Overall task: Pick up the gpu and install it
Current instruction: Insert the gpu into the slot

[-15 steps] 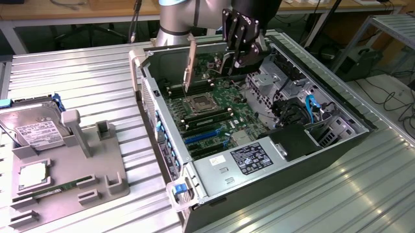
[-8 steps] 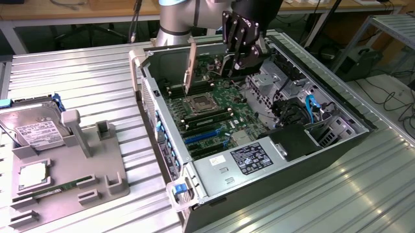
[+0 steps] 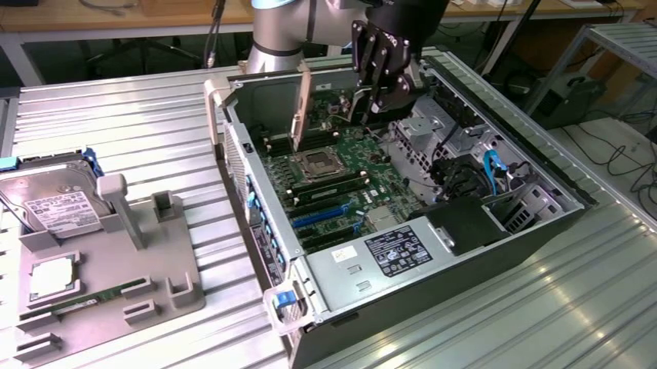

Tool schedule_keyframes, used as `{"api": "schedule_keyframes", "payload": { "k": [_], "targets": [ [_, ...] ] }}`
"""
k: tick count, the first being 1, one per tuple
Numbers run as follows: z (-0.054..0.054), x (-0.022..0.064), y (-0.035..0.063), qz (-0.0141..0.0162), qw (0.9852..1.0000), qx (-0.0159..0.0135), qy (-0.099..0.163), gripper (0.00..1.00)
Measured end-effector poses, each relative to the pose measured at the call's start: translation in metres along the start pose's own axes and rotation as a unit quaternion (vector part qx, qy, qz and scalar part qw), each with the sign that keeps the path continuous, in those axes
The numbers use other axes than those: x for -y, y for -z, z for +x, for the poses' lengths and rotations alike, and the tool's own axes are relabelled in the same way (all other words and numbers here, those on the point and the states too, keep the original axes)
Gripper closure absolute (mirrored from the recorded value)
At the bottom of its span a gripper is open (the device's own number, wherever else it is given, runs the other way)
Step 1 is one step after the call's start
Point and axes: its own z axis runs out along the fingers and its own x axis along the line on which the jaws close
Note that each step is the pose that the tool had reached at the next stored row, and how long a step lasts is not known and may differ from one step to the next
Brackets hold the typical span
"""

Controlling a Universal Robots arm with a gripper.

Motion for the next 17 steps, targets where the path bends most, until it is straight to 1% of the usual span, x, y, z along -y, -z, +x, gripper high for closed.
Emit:
{"api": "schedule_keyframes", "payload": {
  "k": [8, 11, 15, 17],
  "targets": [
    [0.001, 0.0001, -0.0031, -0.0001, 1.0000, -0.0001, 0.001, 0.72],
    [0.002, 0.0001, -0.0048, 0.0000, 1.0000, 0.0005, 0.001, 0.72],
    [0.002, 0.0002, -0.0111, -0.0001, 1.0000, 0.0004, 0.001, 0.72],
    [0.003, -0.0005, -0.0132, 0.0008, 1.0000, 0.0005, 0.002, 0.72]
  ]
}}
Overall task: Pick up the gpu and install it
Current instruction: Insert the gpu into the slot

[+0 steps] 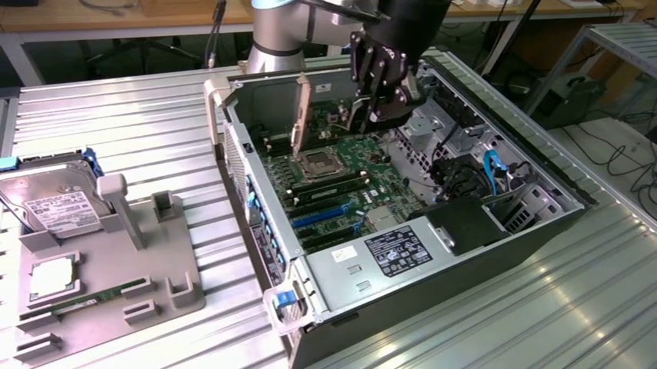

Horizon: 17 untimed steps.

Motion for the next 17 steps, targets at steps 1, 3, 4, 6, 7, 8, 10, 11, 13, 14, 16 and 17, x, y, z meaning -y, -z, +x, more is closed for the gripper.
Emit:
{"api": "schedule_keyframes", "payload": {
  "k": [1, 3, 4, 6, 7, 8, 10, 11, 13, 14, 16, 17],
  "targets": [
    [0.000, -0.0007, -0.0017, 0.0003, 1.0000, -0.0001, 0.000, 0.72],
    [0.000, -0.0007, -0.0039, 0.0005, 1.0000, -0.0043, 0.000, 0.72],
    [0.000, -0.0007, -0.0050, 0.0005, 1.0000, -0.0065, 0.000, 0.72],
    [0.000, -0.0007, -0.0089, -0.0001, 1.0000, -0.0077, 0.000, 0.72],
    [0.001, -0.0013, -0.0117, -0.0001, 1.0000, -0.0077, -0.001, 0.72],
    [0.001, -0.0022, -0.0151, 0.0000, 1.0000, -0.0077, -0.004, 0.72],
    [0.000, -0.0023, -0.0191, 0.0000, 1.0000, -0.0078, -0.005, 0.72],
    [-0.001, -0.0028, -0.0230, 0.0014, 1.0000, -0.0077, -0.004, 0.72],
    [-0.001, -0.0035, -0.0258, 0.0023, 1.0000, -0.0077, 0.000, 0.72],
    [-0.001, -0.0037, -0.0281, 0.0023, 1.0000, -0.0077, 0.002, 0.72],
    [-0.001, -0.0039, -0.0318, 0.0027, 0.9999, -0.0077, 0.007, 0.72],
    [-0.001, -0.0039, -0.0337, 0.0024, 0.9999, -0.0078, 0.013, 0.72]
  ]
}}
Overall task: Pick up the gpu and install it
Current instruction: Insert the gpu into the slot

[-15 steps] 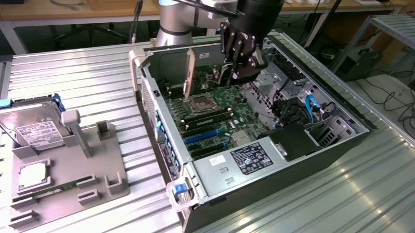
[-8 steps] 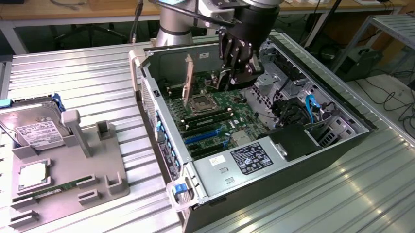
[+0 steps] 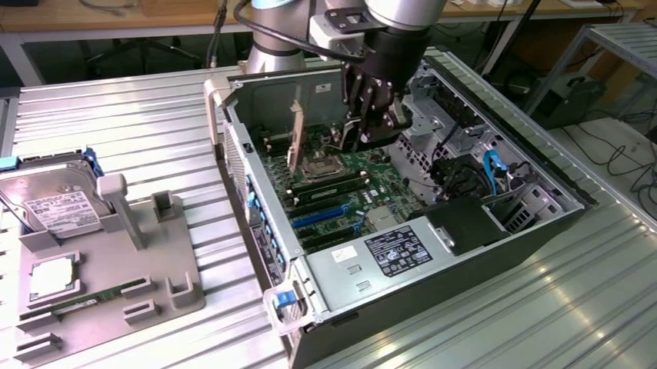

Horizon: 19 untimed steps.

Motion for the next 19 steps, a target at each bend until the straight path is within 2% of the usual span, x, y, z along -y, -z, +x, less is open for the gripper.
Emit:
{"api": "schedule_keyframes", "payload": {
  "k": [2, 4, 10, 14, 19],
  "targets": [
    [0.000, 0.0000, -0.0039, -0.0008, 0.9998, -0.0002, 0.019, 0.72],
    [0.000, 0.0000, -0.0078, -0.0011, 0.9996, -0.0002, 0.028, 0.72],
    [0.001, -0.0009, -0.0187, -0.0002, 1.0000, 0.0000, 0.003, 0.72],
    [0.001, -0.0072, -0.0263, -0.0001, 1.0000, 0.0000, 0.001, 0.72],
    [0.004, -0.0081, -0.0353, -0.0001, 1.0000, -0.0001, 0.001, 0.72]
  ]
}}
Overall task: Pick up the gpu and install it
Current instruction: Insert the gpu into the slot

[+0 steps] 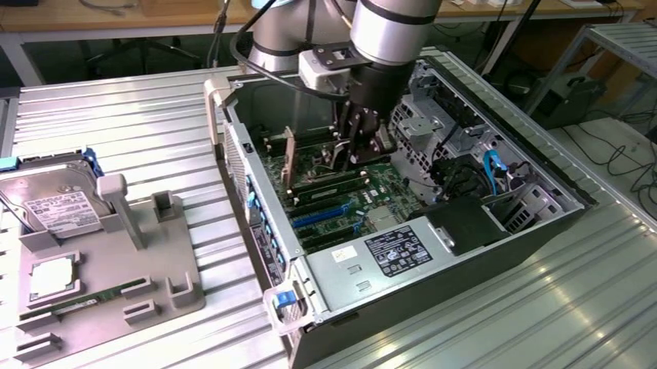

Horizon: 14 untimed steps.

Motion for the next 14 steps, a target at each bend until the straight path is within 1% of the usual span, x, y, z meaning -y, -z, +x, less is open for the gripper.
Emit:
{"api": "schedule_keyframes", "payload": {
  "k": [4, 7, 8, 10, 14],
  "targets": [
    [0.004, 0.0000, -0.0064, 0.0000, 1.0000, -0.0001, 0.000, 0.72],
    [0.007, -0.0002, -0.0080, 0.0001, 1.0000, -0.0022, 0.000, 0.72],
    [0.007, -0.0006, -0.0086, 0.0000, 1.0000, -0.0024, 0.000, 0.72],
    [0.007, -0.0026, -0.0108, 0.0000, 1.0000, -0.0025, 0.000, 0.72],
    [0.008, -0.0029, -0.0181, 0.0000, 1.0000, -0.0025, 0.000, 0.72]
  ]
}}
